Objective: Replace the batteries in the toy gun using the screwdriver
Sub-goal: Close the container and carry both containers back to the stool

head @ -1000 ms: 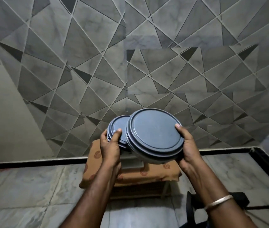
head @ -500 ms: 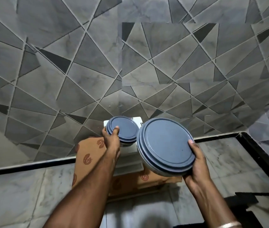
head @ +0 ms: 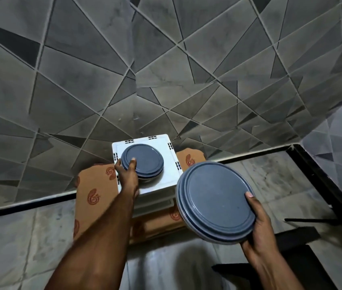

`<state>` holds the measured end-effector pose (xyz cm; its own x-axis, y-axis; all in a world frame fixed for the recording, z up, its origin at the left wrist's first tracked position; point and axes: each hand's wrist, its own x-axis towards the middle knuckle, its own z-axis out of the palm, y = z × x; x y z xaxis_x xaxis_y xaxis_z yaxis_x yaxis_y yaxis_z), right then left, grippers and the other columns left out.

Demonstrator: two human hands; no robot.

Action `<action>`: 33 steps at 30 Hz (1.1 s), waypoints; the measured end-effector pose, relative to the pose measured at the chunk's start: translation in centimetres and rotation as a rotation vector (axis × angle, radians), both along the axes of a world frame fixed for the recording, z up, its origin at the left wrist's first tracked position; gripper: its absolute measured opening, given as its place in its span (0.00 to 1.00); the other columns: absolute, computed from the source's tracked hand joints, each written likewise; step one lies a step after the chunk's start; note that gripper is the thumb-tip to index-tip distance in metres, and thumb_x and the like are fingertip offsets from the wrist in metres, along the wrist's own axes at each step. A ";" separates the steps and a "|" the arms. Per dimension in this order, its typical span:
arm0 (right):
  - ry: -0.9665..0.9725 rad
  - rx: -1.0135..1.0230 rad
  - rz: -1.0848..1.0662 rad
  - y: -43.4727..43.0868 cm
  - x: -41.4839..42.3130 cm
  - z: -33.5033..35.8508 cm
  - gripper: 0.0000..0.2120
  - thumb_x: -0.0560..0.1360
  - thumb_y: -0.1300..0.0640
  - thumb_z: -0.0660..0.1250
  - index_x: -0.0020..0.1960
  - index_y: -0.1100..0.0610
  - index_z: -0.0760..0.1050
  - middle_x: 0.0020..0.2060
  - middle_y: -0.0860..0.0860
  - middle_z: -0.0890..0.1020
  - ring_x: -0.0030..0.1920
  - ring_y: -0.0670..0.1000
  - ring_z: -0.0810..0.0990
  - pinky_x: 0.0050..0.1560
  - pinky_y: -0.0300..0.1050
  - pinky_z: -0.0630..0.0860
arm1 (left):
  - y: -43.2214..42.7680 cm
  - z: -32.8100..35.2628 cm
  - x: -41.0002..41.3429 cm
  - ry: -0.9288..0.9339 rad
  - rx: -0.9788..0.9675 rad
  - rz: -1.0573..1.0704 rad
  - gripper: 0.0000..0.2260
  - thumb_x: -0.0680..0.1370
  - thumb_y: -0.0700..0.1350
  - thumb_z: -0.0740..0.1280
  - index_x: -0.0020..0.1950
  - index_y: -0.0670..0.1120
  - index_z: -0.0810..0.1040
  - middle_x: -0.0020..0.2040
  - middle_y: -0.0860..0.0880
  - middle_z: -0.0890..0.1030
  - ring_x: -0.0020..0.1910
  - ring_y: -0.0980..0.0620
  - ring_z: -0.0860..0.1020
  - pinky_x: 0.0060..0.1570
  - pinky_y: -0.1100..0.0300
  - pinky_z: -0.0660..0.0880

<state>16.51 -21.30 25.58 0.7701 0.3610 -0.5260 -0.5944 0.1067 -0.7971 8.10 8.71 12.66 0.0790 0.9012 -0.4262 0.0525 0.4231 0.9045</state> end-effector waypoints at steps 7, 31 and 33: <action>0.020 -0.023 0.001 0.4 0.7 -2.0 0.18 0.79 0.48 0.63 0.63 0.57 0.78 0.55 0.56 0.85 0.54 0.56 0.83 0.53 0.53 0.78 | 3.0 -3.5 1.0 0.294 0.083 -0.070 0.31 0.80 0.56 0.68 0.78 0.45 0.63 0.73 0.36 0.70 0.72 0.35 0.68 0.71 0.44 0.65; 0.048 -0.028 0.133 2.8 -1.8 -11.1 0.21 0.81 0.44 0.55 0.57 0.57 0.80 0.49 0.55 0.86 0.51 0.56 0.84 0.50 0.51 0.82 | -14.4 1.1 -9.1 -0.124 -0.082 -0.524 0.13 0.77 0.49 0.72 0.62 0.50 0.81 0.56 0.49 0.86 0.54 0.47 0.85 0.50 0.51 0.81; 0.066 -0.074 0.115 2.7 -2.0 -13.1 0.17 0.81 0.50 0.56 0.52 0.58 0.81 0.45 0.55 0.85 0.47 0.56 0.83 0.45 0.48 0.80 | -14.8 -0.9 -10.5 -0.108 -0.093 -0.490 0.12 0.77 0.48 0.72 0.61 0.51 0.82 0.56 0.49 0.86 0.54 0.47 0.85 0.50 0.51 0.81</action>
